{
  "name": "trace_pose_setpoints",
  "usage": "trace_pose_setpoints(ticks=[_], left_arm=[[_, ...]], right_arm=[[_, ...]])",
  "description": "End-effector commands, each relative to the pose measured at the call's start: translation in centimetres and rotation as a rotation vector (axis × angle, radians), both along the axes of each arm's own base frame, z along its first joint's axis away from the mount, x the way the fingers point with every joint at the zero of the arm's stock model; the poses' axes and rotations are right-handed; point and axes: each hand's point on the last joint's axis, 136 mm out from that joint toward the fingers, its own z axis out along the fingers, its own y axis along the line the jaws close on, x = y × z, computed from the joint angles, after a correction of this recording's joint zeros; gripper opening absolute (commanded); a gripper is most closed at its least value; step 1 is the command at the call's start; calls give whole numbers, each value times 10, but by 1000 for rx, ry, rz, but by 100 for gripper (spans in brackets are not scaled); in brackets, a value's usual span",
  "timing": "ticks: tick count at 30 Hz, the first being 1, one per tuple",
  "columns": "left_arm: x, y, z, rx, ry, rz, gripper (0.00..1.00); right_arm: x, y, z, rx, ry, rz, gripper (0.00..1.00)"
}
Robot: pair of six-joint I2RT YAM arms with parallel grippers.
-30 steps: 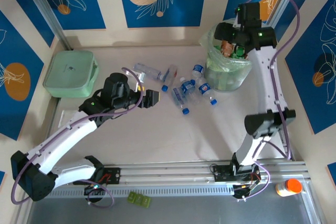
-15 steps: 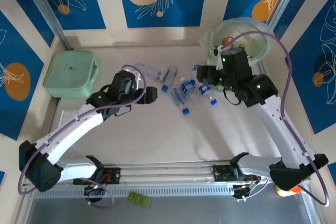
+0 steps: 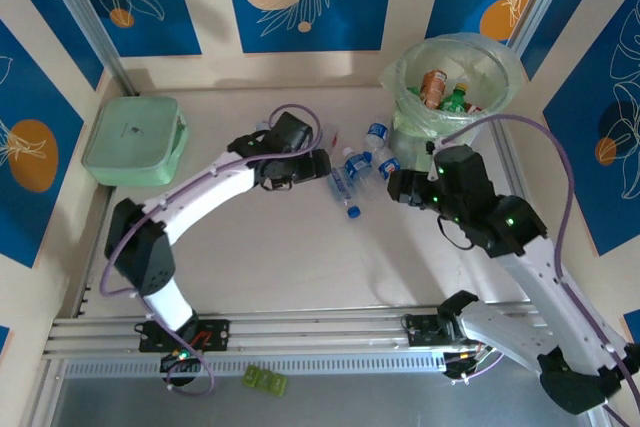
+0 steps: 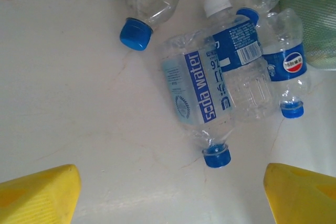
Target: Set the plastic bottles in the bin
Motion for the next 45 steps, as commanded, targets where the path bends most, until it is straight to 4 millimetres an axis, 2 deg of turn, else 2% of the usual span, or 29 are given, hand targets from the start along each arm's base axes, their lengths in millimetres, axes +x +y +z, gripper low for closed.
trace_pose_setpoints(ticks=[1, 6, 10, 16, 22, 27, 37, 41, 45], left_arm=[[3, -8, -14, 5, 86, 76, 90], [23, -26, -33, 28, 131, 121, 91], [36, -33, -46, 71, 136, 154, 90], [49, -41, -68, 127, 164, 194, 91], [59, -55, -80, 148, 167, 200, 91], [63, -52, -97, 213, 177, 216, 90], [66, -59, -121, 209, 204, 213, 88], [67, -60, -126, 217, 205, 202, 82], [66, -56, -126, 234, 205, 199, 72]], right_arm=[[-10, -15, 7, 26, -42, -57, 73], [-26, -24, 8, 53, -68, -59, 72], [-31, -25, -1, 55, -58, -53, 72], [-37, -24, -3, 92, -85, -36, 72], [-37, -24, -10, 76, -82, -30, 72], [-37, -25, -11, 73, -84, -28, 72], [-37, -20, -21, 65, -66, -1, 72], [-36, -19, -24, 62, -57, -2, 72], [-37, -19, -25, 66, -52, -4, 72]])
